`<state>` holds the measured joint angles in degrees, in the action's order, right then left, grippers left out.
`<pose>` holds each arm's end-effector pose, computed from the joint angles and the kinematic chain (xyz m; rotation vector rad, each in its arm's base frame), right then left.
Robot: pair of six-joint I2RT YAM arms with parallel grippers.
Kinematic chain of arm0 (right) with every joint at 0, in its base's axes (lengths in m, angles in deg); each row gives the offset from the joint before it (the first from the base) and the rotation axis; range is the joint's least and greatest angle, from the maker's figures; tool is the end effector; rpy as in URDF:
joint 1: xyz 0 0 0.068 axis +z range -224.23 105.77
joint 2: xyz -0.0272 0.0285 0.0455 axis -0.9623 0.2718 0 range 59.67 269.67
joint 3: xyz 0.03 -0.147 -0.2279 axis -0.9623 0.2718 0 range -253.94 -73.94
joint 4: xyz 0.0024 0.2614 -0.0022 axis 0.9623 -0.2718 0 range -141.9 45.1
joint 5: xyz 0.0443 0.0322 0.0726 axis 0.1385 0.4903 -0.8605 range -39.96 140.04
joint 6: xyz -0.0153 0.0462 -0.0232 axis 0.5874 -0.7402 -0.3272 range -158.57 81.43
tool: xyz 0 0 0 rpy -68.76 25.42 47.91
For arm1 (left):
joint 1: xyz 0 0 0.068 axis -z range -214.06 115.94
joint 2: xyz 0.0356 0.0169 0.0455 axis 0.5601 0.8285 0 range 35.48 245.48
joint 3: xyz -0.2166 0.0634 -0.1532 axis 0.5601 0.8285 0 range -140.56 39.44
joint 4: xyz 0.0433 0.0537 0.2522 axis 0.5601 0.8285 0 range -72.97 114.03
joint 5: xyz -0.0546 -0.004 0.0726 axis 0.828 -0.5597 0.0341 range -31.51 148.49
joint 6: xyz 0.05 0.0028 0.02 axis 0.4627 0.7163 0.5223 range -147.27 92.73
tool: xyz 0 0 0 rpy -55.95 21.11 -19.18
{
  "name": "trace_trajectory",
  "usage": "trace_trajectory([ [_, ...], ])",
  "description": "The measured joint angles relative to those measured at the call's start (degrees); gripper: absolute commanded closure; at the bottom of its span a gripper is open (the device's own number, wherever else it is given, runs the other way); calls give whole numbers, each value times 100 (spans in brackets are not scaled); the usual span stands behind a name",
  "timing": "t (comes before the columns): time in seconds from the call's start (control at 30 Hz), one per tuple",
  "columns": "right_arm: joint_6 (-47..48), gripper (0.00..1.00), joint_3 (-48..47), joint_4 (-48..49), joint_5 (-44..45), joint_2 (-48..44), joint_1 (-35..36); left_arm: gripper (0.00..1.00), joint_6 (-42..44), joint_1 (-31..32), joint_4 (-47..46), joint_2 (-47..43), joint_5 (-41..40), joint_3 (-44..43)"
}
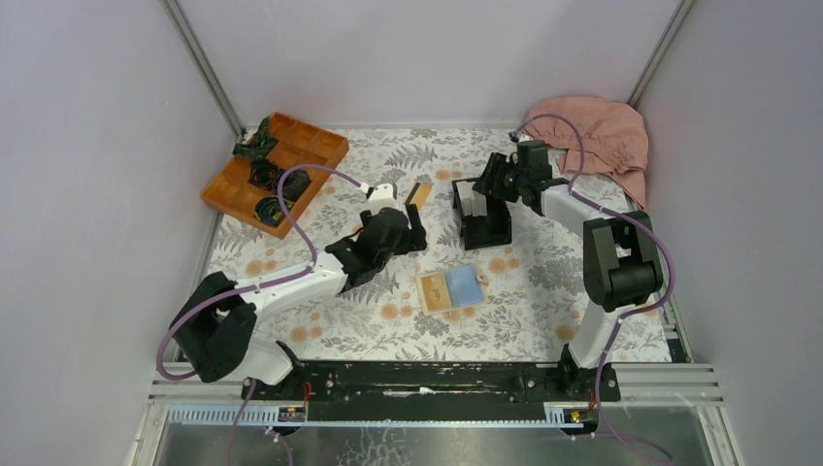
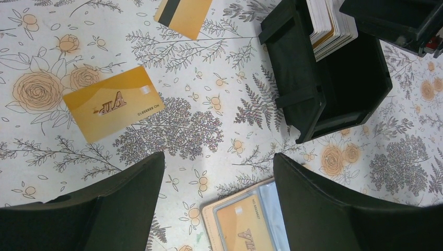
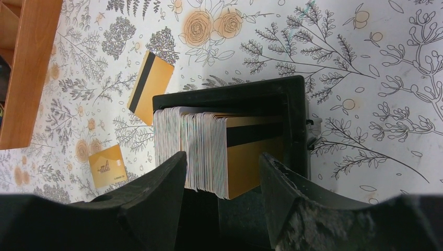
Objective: Put the credit cards into the card holder
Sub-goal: Pick up the credit card from the storage box.
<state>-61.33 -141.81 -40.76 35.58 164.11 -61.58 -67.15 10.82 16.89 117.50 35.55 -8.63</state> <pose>0.3981 0.0984 0.2133 0.0407 2.1826 0.6270 0.2286 -0.2082 0.2284 -0.1374 2.1368 -0.4469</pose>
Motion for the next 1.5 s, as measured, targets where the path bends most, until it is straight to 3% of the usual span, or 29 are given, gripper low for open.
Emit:
trace_trajectory([
  [0.3,-87,44,28,68,-79,85,0,16,0,-2,-31,35,37,0],
  [0.73,-387,59,44,229,-435,138,-42,16,0,-37,-31,98,116,-13],
  [1.5,-557,70,103,299,-623,98,-55,16,-2,-37,-31,103,195,-96],
])
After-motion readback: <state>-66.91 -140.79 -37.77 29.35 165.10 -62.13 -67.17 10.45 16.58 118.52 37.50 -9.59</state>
